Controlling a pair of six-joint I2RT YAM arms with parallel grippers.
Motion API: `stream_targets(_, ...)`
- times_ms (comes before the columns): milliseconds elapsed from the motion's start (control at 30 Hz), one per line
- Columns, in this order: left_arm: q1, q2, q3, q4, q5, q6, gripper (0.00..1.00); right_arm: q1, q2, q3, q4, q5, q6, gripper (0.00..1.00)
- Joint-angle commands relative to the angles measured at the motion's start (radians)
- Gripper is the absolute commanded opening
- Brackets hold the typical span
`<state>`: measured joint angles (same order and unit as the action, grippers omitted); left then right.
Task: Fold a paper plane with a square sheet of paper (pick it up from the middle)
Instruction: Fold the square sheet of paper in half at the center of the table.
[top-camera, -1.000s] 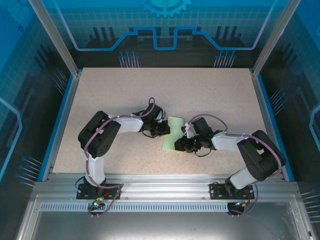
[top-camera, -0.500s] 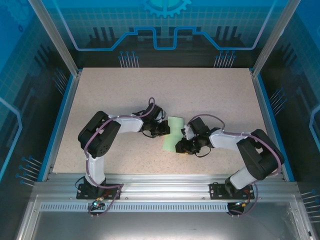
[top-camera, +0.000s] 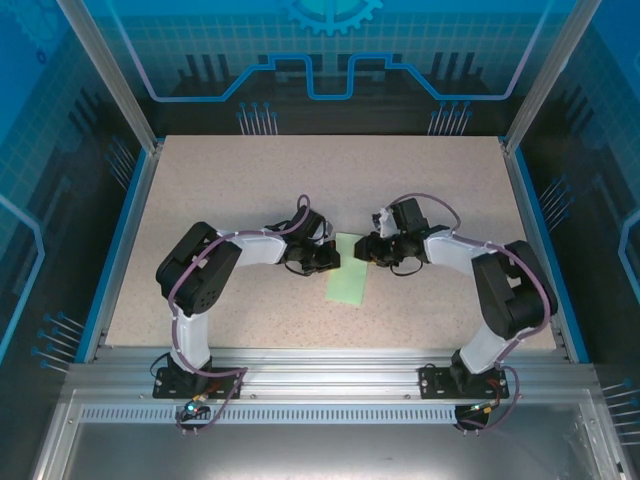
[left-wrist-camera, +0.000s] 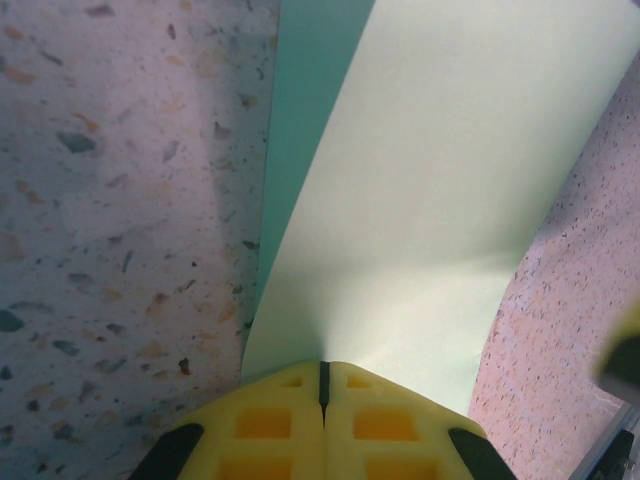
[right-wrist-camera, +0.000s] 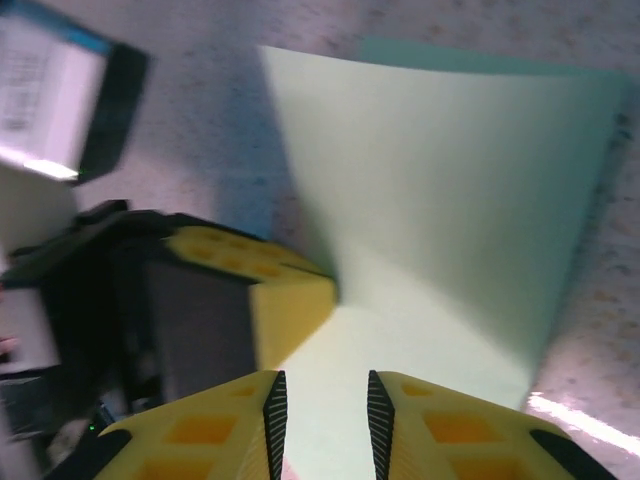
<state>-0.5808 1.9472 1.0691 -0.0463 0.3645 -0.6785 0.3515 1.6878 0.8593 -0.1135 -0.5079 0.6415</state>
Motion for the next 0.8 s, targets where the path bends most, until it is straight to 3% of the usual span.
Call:
stream_targets(0,-0.01,0.013,-0.01,-0.074,0.001,0.02,0.0,-0.023,0.054,-0.004,0.007,-0.029,-0.026,0.3)
stream_targets(233,-0.009,0.016,-0.002,-0.081,0.003,0.023,0.0,-0.029,0.124,0.047,-0.084,0.027,-0.064,0.3)
stream_targets(500,-0.009,0.016,-0.003,-0.089,0.001,0.026,0.0,-0.062,0.055,0.094,-0.043,-0.032,-0.037,0.3)
stream_targets(767,-0.008,0.016,0.0,-0.094,0.002,0.029,0.0,-0.068,0.185,0.137,-0.026,-0.029,-0.03,0.3)
